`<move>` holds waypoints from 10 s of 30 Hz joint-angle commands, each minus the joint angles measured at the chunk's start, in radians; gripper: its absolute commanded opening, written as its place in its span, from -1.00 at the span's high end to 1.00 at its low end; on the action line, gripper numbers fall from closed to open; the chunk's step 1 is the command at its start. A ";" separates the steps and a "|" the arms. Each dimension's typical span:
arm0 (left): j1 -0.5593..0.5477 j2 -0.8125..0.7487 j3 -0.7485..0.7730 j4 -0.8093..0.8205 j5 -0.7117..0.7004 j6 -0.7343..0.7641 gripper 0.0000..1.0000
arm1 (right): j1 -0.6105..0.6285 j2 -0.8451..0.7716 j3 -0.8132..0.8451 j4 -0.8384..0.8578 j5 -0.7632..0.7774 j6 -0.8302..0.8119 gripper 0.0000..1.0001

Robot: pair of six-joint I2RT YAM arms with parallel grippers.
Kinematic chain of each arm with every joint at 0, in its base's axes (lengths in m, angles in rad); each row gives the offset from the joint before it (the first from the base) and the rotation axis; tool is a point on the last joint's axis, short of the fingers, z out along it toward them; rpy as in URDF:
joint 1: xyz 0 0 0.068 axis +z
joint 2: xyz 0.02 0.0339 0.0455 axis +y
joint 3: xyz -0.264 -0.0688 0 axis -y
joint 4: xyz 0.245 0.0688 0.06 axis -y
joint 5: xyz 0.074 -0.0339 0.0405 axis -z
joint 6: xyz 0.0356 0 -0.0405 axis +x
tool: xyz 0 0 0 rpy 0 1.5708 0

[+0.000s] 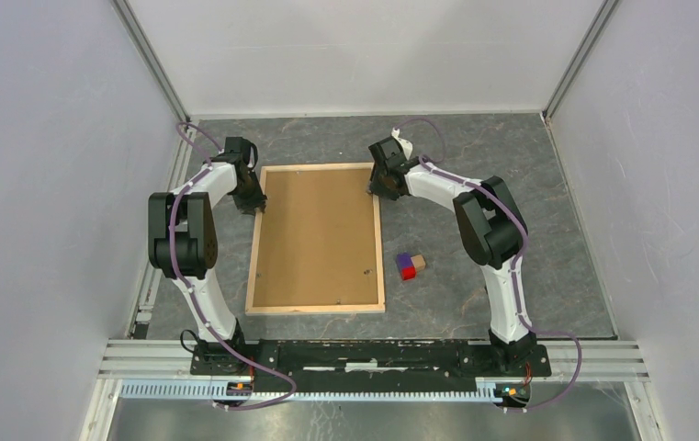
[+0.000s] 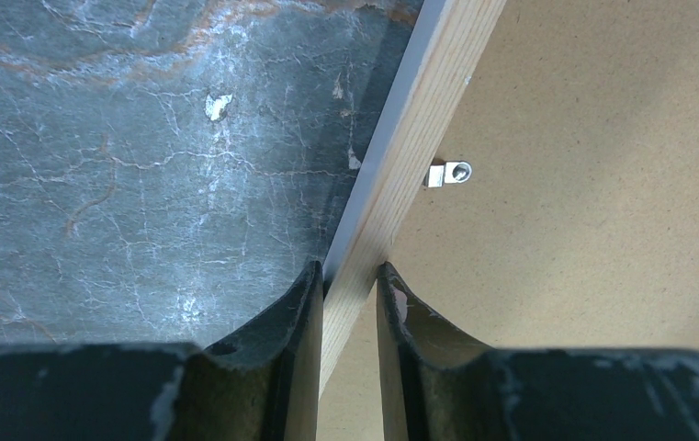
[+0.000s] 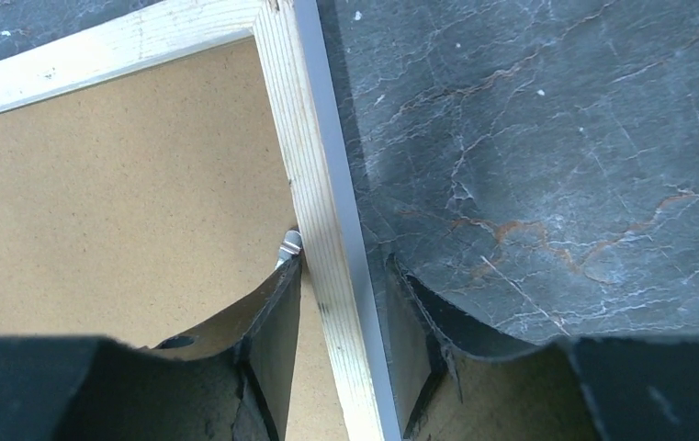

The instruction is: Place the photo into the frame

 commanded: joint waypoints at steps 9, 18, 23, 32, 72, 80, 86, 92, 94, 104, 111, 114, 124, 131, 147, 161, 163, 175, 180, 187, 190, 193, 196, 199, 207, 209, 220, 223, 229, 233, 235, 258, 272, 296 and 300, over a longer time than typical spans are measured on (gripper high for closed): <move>0.005 0.019 0.031 0.001 -0.014 0.033 0.81 | -0.013 -0.060 -0.083 0.178 -0.068 -0.017 -0.04; 0.005 0.020 0.032 0.000 -0.006 0.031 0.82 | -0.013 0.017 0.026 0.100 -0.074 -0.073 -0.04; 0.005 0.019 0.033 0.000 -0.009 0.031 0.84 | -0.009 0.031 0.017 0.086 -0.049 -0.081 -0.06; 0.005 0.019 0.033 0.000 -0.011 0.031 0.85 | 0.011 0.108 0.092 -0.019 0.021 -0.079 0.04; 0.005 0.045 0.050 -0.010 -0.015 0.012 0.95 | 0.042 0.106 0.064 -0.055 0.074 -0.185 0.12; 0.005 0.045 0.054 -0.011 -0.012 0.013 0.95 | 0.042 0.095 0.054 -0.025 0.033 -0.200 0.00; 0.005 0.047 0.052 -0.011 -0.010 0.014 0.95 | 0.043 0.083 0.054 -0.024 -0.006 -0.172 -0.03; 0.005 0.046 0.055 -0.011 -0.006 0.013 0.95 | 0.044 0.070 0.004 -0.044 0.043 -0.160 0.20; 0.005 0.047 0.054 -0.011 -0.006 0.012 0.95 | 0.043 0.080 0.015 -0.062 0.043 -0.157 0.27; 0.006 0.047 0.054 -0.013 -0.004 0.010 0.95 | 0.049 0.090 -0.008 -0.066 0.015 -0.127 0.75; 0.005 0.050 0.056 -0.013 0.001 0.006 0.95 | 0.049 0.064 0.004 -0.049 0.031 -0.206 0.72; 0.005 0.051 0.057 -0.012 0.000 0.006 0.95 | 0.049 0.052 0.023 -0.059 0.046 -0.221 0.29; 0.005 0.049 0.057 -0.013 0.004 0.006 0.95 | 0.063 0.084 0.027 -0.078 0.035 -0.222 0.11; 0.005 0.055 0.058 -0.013 0.014 -0.001 0.95 | 0.065 0.044 -0.034 -0.033 0.015 -0.219 0.62; 0.066 0.067 0.052 -0.004 0.097 -0.052 0.96 | 0.121 -0.184 -0.053 -0.100 0.124 -0.394 -0.53; 0.071 0.070 0.053 -0.010 0.089 -0.092 0.95 | 0.200 -0.638 -0.686 0.187 -0.250 -0.329 -0.96; 0.074 0.070 0.056 -0.014 0.089 -0.104 0.95 | 0.230 -0.635 -0.698 0.161 -0.208 -0.309 -0.96; 0.075 0.067 0.063 -0.029 0.074 -0.130 0.96 | 0.333 -0.506 -0.621 -0.012 0.020 0.029 -0.54; 0.074 0.074 0.076 -0.040 0.077 -0.132 0.96 | 0.367 -0.459 -0.580 -0.076 0.062 0.096 -0.48; 0.074 0.073 0.079 -0.044 0.070 -0.136 0.96 | 0.413 -0.422 -0.560 -0.136 0.128 0.120 -0.35; 0.076 0.072 0.078 -0.045 0.069 -0.136 0.95 | 0.417 -0.402 -0.544 -0.158 0.145 0.109 -0.19; 0.075 0.072 0.077 -0.044 0.066 -0.136 0.96 | 0.428 -0.389 -0.539 -0.171 0.131 0.095 -0.10; 0.075 0.074 0.081 -0.048 0.064 -0.136 0.96 | 0.450 -0.389 -0.550 -0.168 0.115 0.074 -0.04; 0.075 0.071 0.083 -0.050 0.057 -0.136 0.95 | 0.455 -0.402 -0.569 -0.164 0.107 0.063 0.05; 0.075 0.072 0.081 -0.050 0.058 -0.135 0.95 | 0.455 -0.417 -0.590 -0.148 0.090 -0.027 0.26; 0.075 0.070 0.079 -0.049 0.055 -0.135 0.96 | 0.455 -0.417 -0.591 -0.153 0.094 -0.060 0.39; 0.075 0.074 0.080 -0.050 0.054 -0.133 0.95 | 0.439 -0.433 -0.623 -0.063 0.077 -0.306 0.74; 0.075 0.073 0.081 -0.051 0.053 -0.132 0.95 | 0.425 -0.442 -0.638 -0.014 0.066 -0.373 0.92; 0.075 0.072 0.082 -0.051 0.054 -0.127 0.96 | 0.392 -0.438 -0.638 0.044 0.012 -0.456 1.00; 0.075 0.054 0.079 -0.039 0.065 -0.121 0.95 | 0.386 -0.457 -0.625 0.046 -0.031 -0.462 0.86; 0.077 0.026 0.060 -0.016 0.068 -0.119 0.93 | 0.386 -0.469 -0.607 0.032 -0.035 -0.461 0.52; -0.168 -0.441 -0.112 -0.065 0.106 -0.020 -0.92 | 0.244 -0.980 -0.836 0.169 -0.146 -0.590 -0.81; 0.117 -0.509 -0.390 -0.021 0.112 -0.172 -1.00 | 0.172 -0.629 -0.737 0.251 -0.256 -0.364 -0.75; -0.154 -0.931 -0.840 0.082 0.318 -0.592 -1.00 | 0.169 0.163 0.235 0.238 -0.452 -0.262 -0.71; -0.203 -1.058 -0.865 0.052 0.307 -0.605 -1.00 | 0.158 0.290 0.498 0.139 -0.416 -0.332 -0.77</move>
